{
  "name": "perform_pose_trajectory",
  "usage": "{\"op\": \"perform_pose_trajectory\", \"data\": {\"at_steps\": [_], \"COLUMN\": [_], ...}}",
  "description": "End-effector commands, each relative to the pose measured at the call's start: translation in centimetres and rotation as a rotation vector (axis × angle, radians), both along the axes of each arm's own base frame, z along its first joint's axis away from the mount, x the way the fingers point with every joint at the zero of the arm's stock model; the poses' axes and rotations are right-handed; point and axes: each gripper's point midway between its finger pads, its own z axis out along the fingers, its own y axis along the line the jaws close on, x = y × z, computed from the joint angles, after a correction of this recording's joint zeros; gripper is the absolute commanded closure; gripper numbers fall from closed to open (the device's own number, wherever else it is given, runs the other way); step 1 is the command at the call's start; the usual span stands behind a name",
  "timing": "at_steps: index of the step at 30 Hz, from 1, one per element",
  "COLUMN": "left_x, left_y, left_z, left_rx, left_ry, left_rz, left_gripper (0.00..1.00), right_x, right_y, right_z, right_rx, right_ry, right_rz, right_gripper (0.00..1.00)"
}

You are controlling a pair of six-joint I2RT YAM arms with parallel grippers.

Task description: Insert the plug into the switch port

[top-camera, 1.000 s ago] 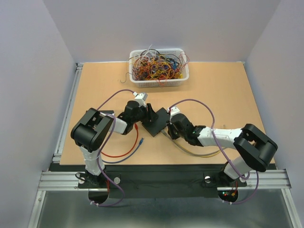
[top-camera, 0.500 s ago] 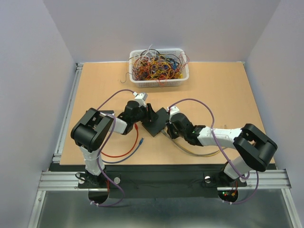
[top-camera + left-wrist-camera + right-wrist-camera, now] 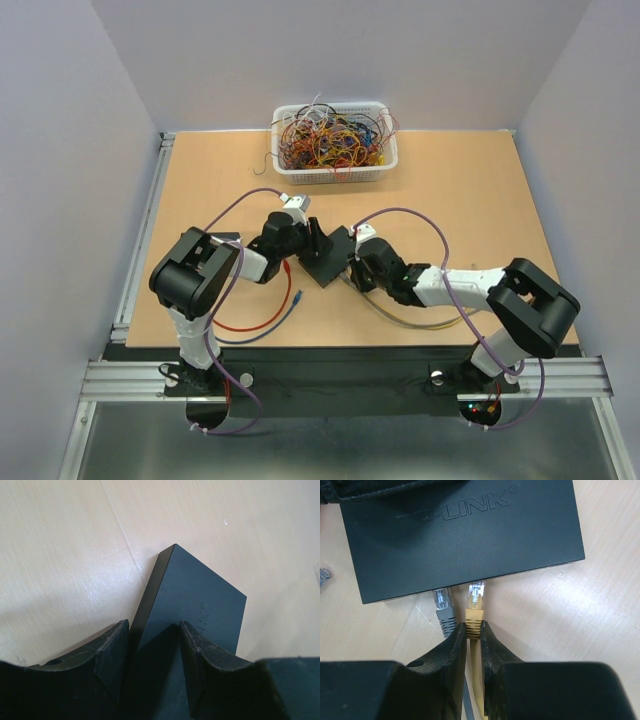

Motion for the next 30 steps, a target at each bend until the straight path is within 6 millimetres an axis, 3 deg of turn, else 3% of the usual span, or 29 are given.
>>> {"op": "perform_pose_trajectory", "data": {"at_steps": [1, 16, 30], "left_x": [-0.5, -1.3, -4.1], "left_y": [0.1, -1.4, -3.9], "left_z": [-1.5, -0.9, -2.7], "left_rx": [0.043, 0.045, 0.052], "left_ry": [0.033, -0.038, -0.022], "left_rz": [-0.017, -0.172, -0.321], "left_gripper": [0.46, 0.45, 0.45], "right_x": [1.2, 2.2, 4.1], "right_y": [3.1, 2.9, 4.7], "right_z": [3.2, 4.7, 3.6], "right_rx": [0.135, 0.065, 0.053], "right_ry": [-0.103, -0.232, -0.245], "right_rz": [0.057, 0.145, 0.140], "right_gripper": [1.00, 1.00, 1.00]}}
